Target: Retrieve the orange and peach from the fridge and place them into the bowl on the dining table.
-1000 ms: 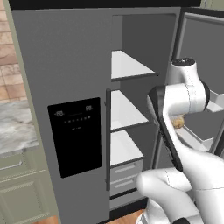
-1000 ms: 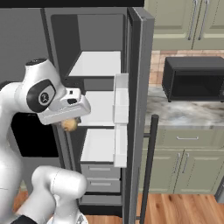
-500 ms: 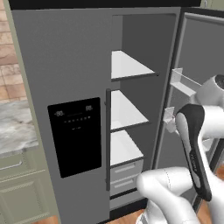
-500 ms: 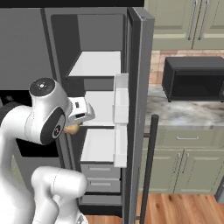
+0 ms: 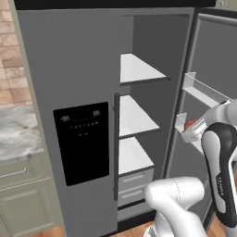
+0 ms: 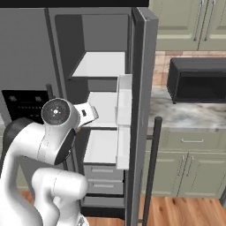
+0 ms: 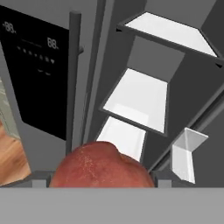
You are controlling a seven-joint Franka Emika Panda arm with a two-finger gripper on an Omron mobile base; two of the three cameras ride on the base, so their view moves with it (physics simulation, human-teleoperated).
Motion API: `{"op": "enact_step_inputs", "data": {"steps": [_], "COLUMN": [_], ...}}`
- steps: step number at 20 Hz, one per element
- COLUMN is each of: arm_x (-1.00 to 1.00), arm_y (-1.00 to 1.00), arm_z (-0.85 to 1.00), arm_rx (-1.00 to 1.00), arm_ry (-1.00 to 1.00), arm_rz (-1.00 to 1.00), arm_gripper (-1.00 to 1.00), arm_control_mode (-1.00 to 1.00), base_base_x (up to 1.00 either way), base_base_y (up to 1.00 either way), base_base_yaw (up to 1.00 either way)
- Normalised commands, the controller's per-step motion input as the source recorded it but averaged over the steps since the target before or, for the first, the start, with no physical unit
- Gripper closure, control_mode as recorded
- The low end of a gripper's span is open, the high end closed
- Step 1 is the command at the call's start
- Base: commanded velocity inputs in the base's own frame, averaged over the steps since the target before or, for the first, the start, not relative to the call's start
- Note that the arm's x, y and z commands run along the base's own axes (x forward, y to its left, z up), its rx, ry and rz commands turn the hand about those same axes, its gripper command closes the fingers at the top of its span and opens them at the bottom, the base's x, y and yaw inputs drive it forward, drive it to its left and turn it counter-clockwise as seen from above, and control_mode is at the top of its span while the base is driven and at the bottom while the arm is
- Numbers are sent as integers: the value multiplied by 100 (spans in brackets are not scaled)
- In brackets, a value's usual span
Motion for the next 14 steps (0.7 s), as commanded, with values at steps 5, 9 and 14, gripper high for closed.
{"op": "enact_step_inputs", "data": {"steps": [5, 9, 14], "arm_x": [0, 0, 0], "arm_y": [0, 0, 0], "arm_z": [0, 0, 0], "arm_rx": [0, 0, 0], "arm_ry": [0, 0, 0], "arm_rz": [0, 0, 0], "arm_gripper": [100, 100, 100], "arm_control_mode": [100, 100, 100], "base_base_x": [-76, -100, -100], "base_base_y": [18, 30, 2], "base_base_yaw": [-1, -11, -24]}}
